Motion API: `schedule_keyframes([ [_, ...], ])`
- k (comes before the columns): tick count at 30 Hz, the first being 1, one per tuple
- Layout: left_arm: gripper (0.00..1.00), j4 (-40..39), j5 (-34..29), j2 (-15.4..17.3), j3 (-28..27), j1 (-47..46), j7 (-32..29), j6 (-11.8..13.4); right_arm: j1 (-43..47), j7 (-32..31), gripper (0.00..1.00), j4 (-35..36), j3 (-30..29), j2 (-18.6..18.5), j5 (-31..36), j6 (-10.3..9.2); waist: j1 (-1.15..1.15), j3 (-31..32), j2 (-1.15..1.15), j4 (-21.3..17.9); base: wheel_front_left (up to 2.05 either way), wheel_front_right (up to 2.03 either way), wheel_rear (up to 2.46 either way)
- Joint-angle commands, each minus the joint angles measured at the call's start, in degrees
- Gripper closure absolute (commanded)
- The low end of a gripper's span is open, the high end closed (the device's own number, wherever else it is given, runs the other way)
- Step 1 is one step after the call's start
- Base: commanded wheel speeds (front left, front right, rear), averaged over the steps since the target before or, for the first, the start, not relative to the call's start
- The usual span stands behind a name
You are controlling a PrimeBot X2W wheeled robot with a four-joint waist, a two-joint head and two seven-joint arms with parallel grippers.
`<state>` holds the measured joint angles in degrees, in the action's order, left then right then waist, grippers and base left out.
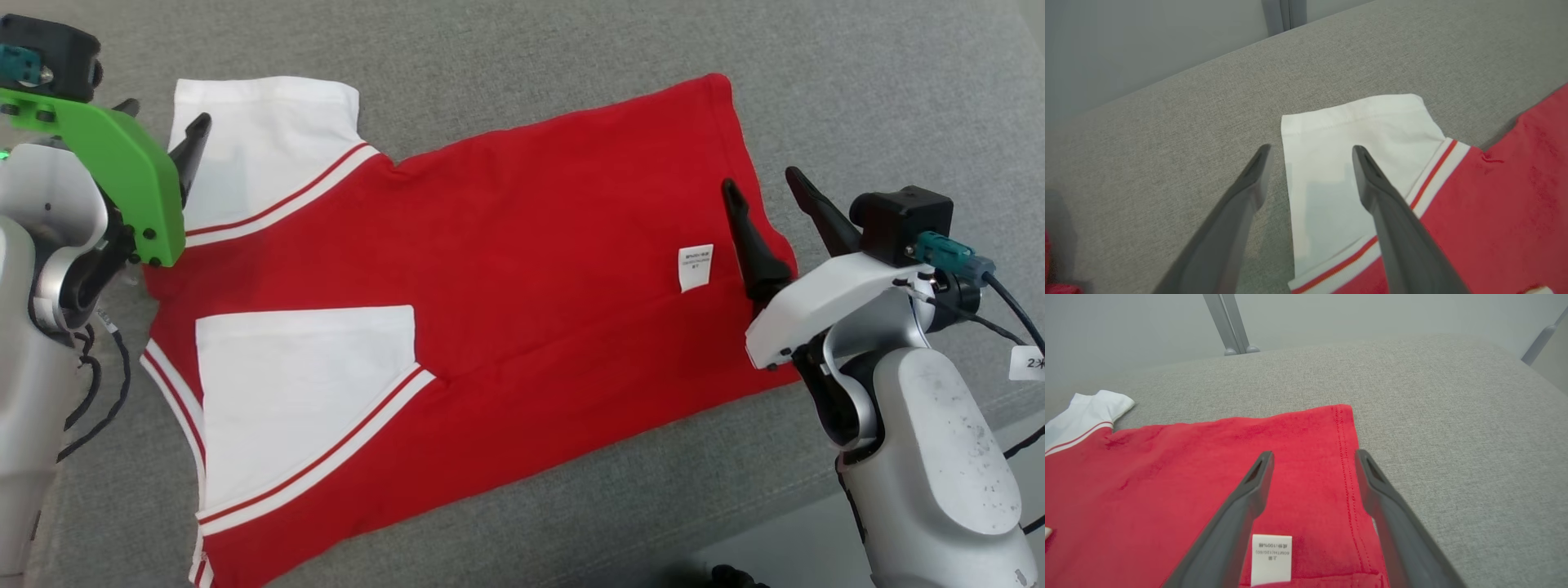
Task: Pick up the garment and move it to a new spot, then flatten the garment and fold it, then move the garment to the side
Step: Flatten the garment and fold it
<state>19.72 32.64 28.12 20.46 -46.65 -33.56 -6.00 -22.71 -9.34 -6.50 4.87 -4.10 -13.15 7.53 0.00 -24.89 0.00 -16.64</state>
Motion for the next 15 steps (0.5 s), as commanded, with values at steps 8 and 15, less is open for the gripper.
schedule_keyframes([
  [8, 0.0, 0.78, 0.47, 3.05, -1.47, 1.24, 0.74, 1.01, -1.68, 2.16, 0.0, -0.31, 0.86, -0.03, -0.15, -0.08, 0.0, -5.96, 0.0, -4.16, 0.0, 0.0, 0.0],
  [15, 0.0, -0.24, 0.72, 2.82, -1.66, 1.54, 1.12, 1.99, -3.06, 2.48, 0.0, -0.42, 1.49, -0.26, -0.21, -0.08, 0.0, -6.72, 0.0, -3.78, 0.0, 0.0, 0.0],
])
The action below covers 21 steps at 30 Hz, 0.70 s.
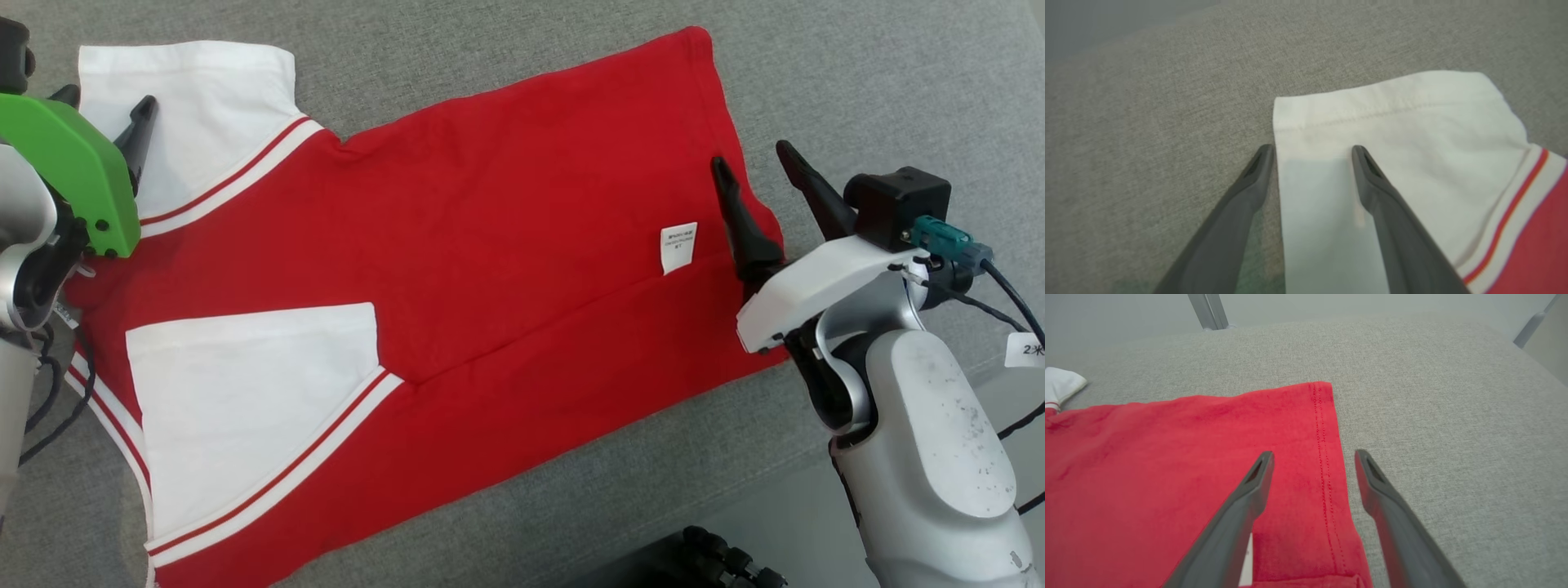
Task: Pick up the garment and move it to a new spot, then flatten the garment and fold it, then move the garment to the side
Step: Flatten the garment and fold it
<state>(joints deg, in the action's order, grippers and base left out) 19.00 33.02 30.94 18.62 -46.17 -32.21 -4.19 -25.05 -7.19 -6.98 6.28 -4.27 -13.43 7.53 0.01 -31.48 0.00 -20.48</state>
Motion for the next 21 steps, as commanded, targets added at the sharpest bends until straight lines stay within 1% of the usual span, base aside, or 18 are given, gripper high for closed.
schedule_keyframes([
  [1, 0.0, 0.28, 0.23, -0.04, 0.23, 0.96, -0.04, 0.3, -0.98, 0.29, 0.0, -0.01, 0.21, -0.13, -0.01, -0.08, -0.01, -0.24, 0.0, 0.08, 0.0, 0.0, 0.0],
  [2, 0.15, 0.21, 0.22, -0.07, 0.29, 0.94, 0.02, 0.41, -1.23, 0.31, 0.0, -0.09, 0.3, -0.21, -0.05, -0.08, -0.01, -0.31, 0.0, 0.11, 0.0, 0.0, 0.0],
  [3, 0.35, 0.27, 0.37, -0.14, 0.32, 0.89, -0.1, 0.54, -1.53, 0.34, 0.0, -0.19, 0.35, -0.31, -0.04, -0.08, -0.01, -0.39, 0.0, 0.16, 0.0, 0.0, 0.0],
  [4, 0.51, 0.45, 0.38, -0.13, 0.22, 0.71, -0.01, 0.76, -1.7, 0.32, 0.0, -0.27, 0.45, -0.39, -0.05, -0.08, -0.01, -0.45, 0.0, 0.21, 0.0, 0.0, 0.0],
  [6, 0.65, 0.78, 0.16, -0.3, 0.19, 0.38, 0.16, 1.17, -2.18, 0.25, 0.0, -0.39, 0.68, -0.42, -0.21, -0.08, -0.01, -0.52, 0.0, 0.32, 0.0, 0.0, 0.0],
  [7, 0.76, 0.91, -0.06, -0.47, 0.21, 0.17, 0.31, 1.46, -2.52, 0.24, 0.0, -0.41, 0.78, -0.56, -0.22, -0.08, -0.01, -0.56, 0.0, 0.37, 0.0, 0.0, 0.0],
  [9, 0.94, 1.32, -0.39, -0.67, 0.34, -0.23, 0.53, 2.15, -2.91, 0.06, 0.0, -0.54, 0.82, -0.72, -0.27, -0.08, -0.01, -0.59, 0.0, 0.48, 0.0, 0.0, 0.0],
  [10, 1.0, 1.46, -0.51, -0.65, 0.46, -0.42, 0.59, 2.23, -3.07, -0.04, 0.0, -0.59, 0.94, -0.75, -0.28, -0.08, -0.01, -0.64, 0.0, 0.52, 0.0, 0.0, 0.0],
  [17, 1.0, 0.77, -0.85, -1.92, -0.03, -2.1, 4.63, 2.69, -6.16, -0.99, 0.0, -2.34, 0.93, -2.34, -0.43, -0.08, -0.01, -0.25, 0.0, 1.74, 0.0, 0.0, 0.0],
  [21, 1.0, -0.78, -0.37, -3.05, 0.02, -1.52, 7.03, 2.41, -9.66, -3.07, 0.0, -5.63, 1.03, -5.33, 0.9, -0.08, -0.01, 0.75, 0.0, 3.67, 0.0, 0.0, 0.0],
])
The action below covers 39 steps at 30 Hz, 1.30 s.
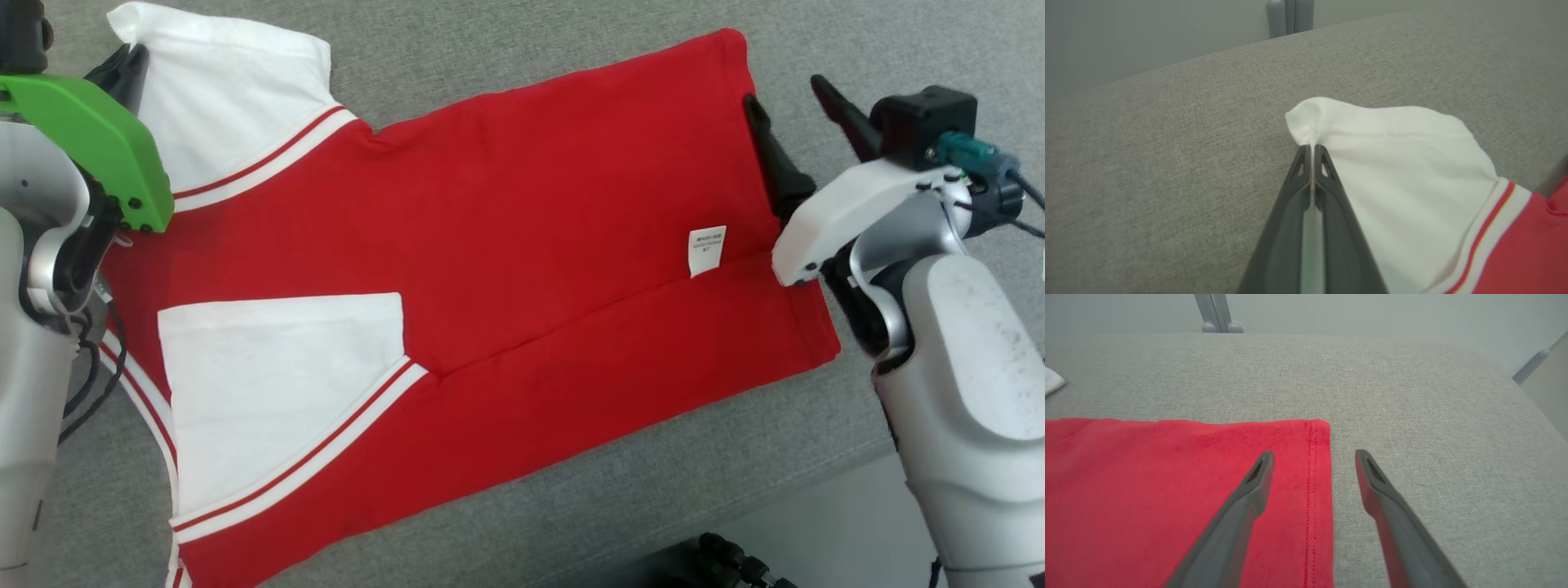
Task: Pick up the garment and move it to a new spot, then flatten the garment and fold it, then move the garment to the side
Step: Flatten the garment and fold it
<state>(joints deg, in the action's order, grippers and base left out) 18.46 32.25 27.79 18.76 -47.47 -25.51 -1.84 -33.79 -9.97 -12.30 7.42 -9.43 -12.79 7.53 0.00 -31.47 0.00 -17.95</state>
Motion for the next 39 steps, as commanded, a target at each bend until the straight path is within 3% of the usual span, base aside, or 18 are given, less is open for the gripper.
schedule_keyframes([
  [1, 1.0, -0.96, 0.58, -0.28, 0.08, 0.22, 0.79, -0.16, -2.07, -0.97, 0.0, -1.48, -0.06, -1.05, 0.51, -0.08, 0.0, 0.98, 0.0, 1.81, 0.0, 0.0, 0.0],
  [7, 1.0, -5.42, 0.96, -1.83, 0.91, 1.92, 2.19, 0.05, -8.56, -5.36, 0.0, -9.19, 0.76, -5.29, 0.11, -0.09, 0.0, 1.2, 0.0, 5.6, 0.0, 0.0, 0.0],
  [14, 1.0, -9.9, 0.79, -3.44, 2.4, 2.76, 3.47, -0.05, -13.91, -8.75, 0.0, -18.33, 3.8, -7.79, -3.79, -0.09, 0.0, 0.36, 0.0, 8.96, 0.0, 0.0, 0.0],
  [15, 1.0, -10.36, 0.81, -3.69, 2.57, 2.93, 3.64, 0.01, -14.64, -9.55, 0.18, -19.92, 3.97, -7.86, -5.0, -0.09, 0.0, 0.26, 0.0, 9.27, 0.0, 0.0, 0.0],
  [16, 1.0, -10.63, 0.88, -3.92, 2.69, 3.07, 3.8, 0.0, -15.23, -10.15, 0.51, -21.06, 4.13, -7.87, -6.1, -0.09, 0.0, 0.22, 0.0, 9.49, 0.0, 0.0, 0.0],
  [17, 1.0, -10.95, 0.98, -4.12, 2.81, 3.18, 3.9, 0.0, -15.99, -10.73, 0.59, -22.26, 4.64, -7.95, -7.2, -0.08, 0.0, 0.18, 0.0, 9.72, 0.0, 0.0, 0.0],
  [18, 1.0, -11.13, 1.01, -4.19, 2.89, 3.21, 4.01, -0.01, -16.47, -11.05, 0.59, -23.15, 5.05, -8.12, -7.82, -0.09, 0.0, 0.17, 0.0, 9.86, 0.0, 0.0, 0.0],
  [19, 1.0, -11.25, 1.01, -4.28, 2.98, 3.21, 4.16, -0.06, -16.98, -11.02, 0.91, -24.12, 5.49, -8.43, -8.38, -0.09, 0.0, 0.18, 0.0, 10.03, 0.0, 0.0, 0.0],
  [20, 1.0, -11.27, 1.03, -4.37, 3.03, 3.21, 4.37, -0.08, -17.34, -10.74, 1.0, -24.83, 5.81, -8.71, -8.72, -0.09, 0.0, 0.22, 0.0, 10.14, 0.0, 0.0, 0.0],
  [28, 1.0, -10.16, 0.72, -4.97, 3.34, 3.0, 7.05, -0.51, -19.39, -2.87, 1.0, -27.02, 7.68, -9.41, -9.84, -0.09, 0.0, 2.23, 0.0, 10.37, 0.0, 0.0, 0.0],
  [39, 1.0, -14.71, 1.67, -6.22, 3.81, 14.5, 14.59, 0.53, -5.27, 7.58, 1.0, -18.04, 6.18, -11.35, -8.98, -0.09, 0.0, 10.33, 0.0, 11.88, 0.0, 0.0, 0.0],
])
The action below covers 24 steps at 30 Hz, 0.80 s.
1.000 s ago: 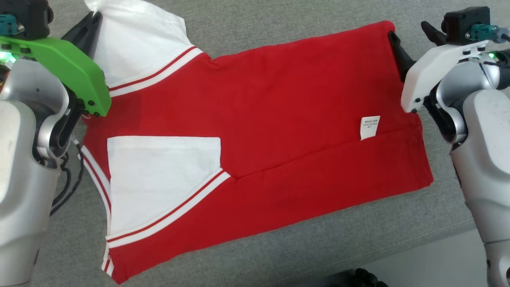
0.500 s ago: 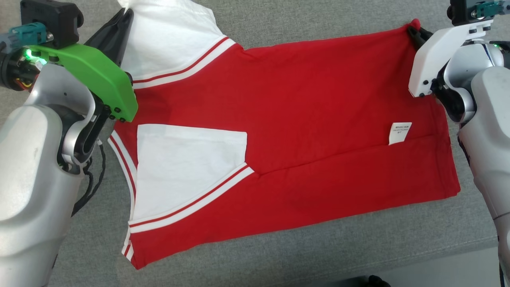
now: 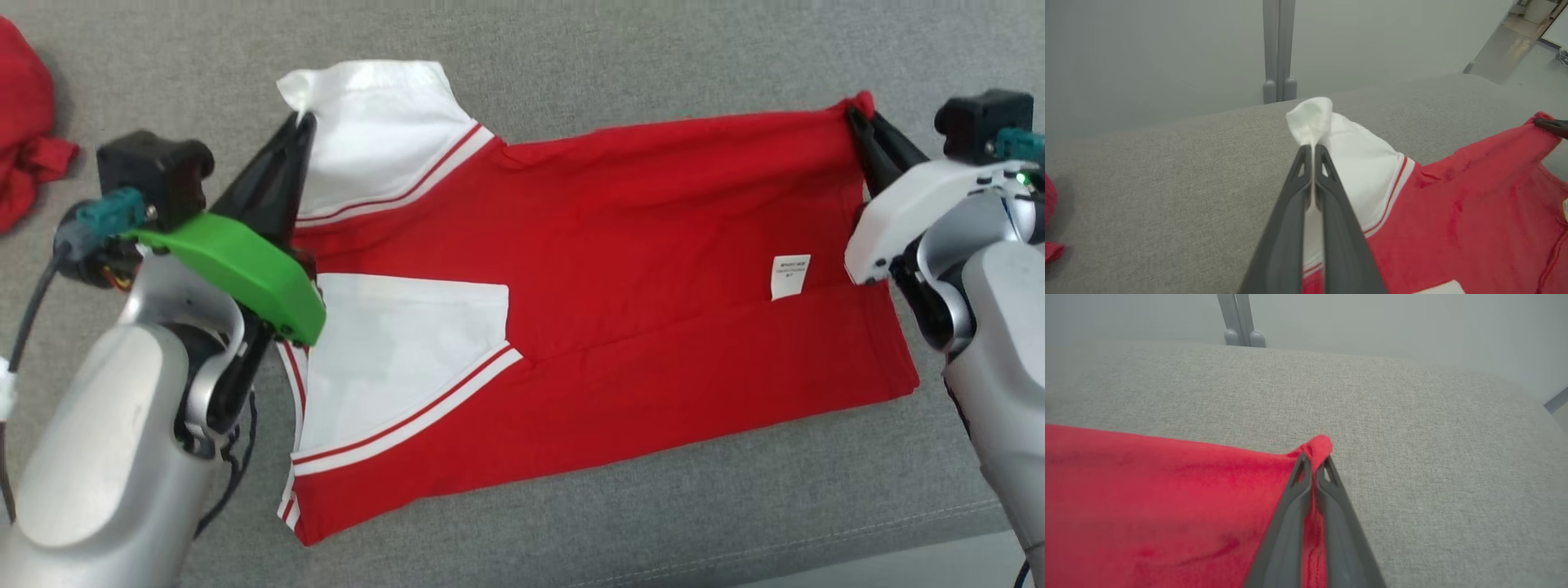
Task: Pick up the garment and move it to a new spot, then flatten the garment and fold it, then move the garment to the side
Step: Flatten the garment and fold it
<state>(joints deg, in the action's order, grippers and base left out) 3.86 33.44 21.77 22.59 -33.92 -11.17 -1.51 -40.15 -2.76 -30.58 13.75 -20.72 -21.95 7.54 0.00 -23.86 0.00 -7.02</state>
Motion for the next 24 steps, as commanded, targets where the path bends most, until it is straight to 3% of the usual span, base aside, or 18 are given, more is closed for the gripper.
schedule_keyframes([
  [1, 1.0, -1.01, 0.65, -0.33, 0.13, 2.84, 0.91, 0.54, 3.05, 0.74, 1.0, 1.51, -0.95, -0.09, 0.24, -0.1, 0.0, 3.75, 0.0, 1.25, 0.0, 0.0, 0.0],
  [14, 1.0, -7.28, 4.35, -3.22, 0.89, 24.19, 6.08, 5.59, 23.54, 0.04, 1.0, 15.08, -10.47, 2.92, 4.19, -0.1, 0.0, 11.07, 0.0, 3.82, 0.0, 0.0, 0.0],
  [21, 1.0, -5.13, 5.53, -5.54, 2.37, 29.35, 8.46, 5.93, 30.0, 0.25, 1.0, 17.56, -14.37, 6.24, 6.52, -0.1, 0.0, 12.24, 0.0, 4.06, 0.0, 0.0, 0.0],
  [22, 1.0, -4.6, 5.55, -5.67, 2.51, 29.7, 8.62, 5.93, 30.66, 0.43, 0.84, 17.67, -14.65, 6.61, 6.89, -0.1, 0.0, 12.36, 0.0, 4.04, 0.0, 0.0, 0.0],
  [23, 1.0, -3.96, 5.46, -5.58, 2.84, 30.16, 8.67, 5.72, 31.39, 0.23, 0.6, 17.62, -14.72, 7.05, 7.2, -0.1, 0.0, 12.52, 0.0, 4.0, 0.0, 0.0, 0.0],
  [24, 0.93, -3.66, 5.22, -5.47, 2.98, 30.35, 8.86, 5.52, 31.78, 0.27, 0.33, 17.62, -14.9, 7.36, 7.39, -0.1, 0.0, 12.63, 0.0, 3.97, 0.0, 0.0, 0.0],
])
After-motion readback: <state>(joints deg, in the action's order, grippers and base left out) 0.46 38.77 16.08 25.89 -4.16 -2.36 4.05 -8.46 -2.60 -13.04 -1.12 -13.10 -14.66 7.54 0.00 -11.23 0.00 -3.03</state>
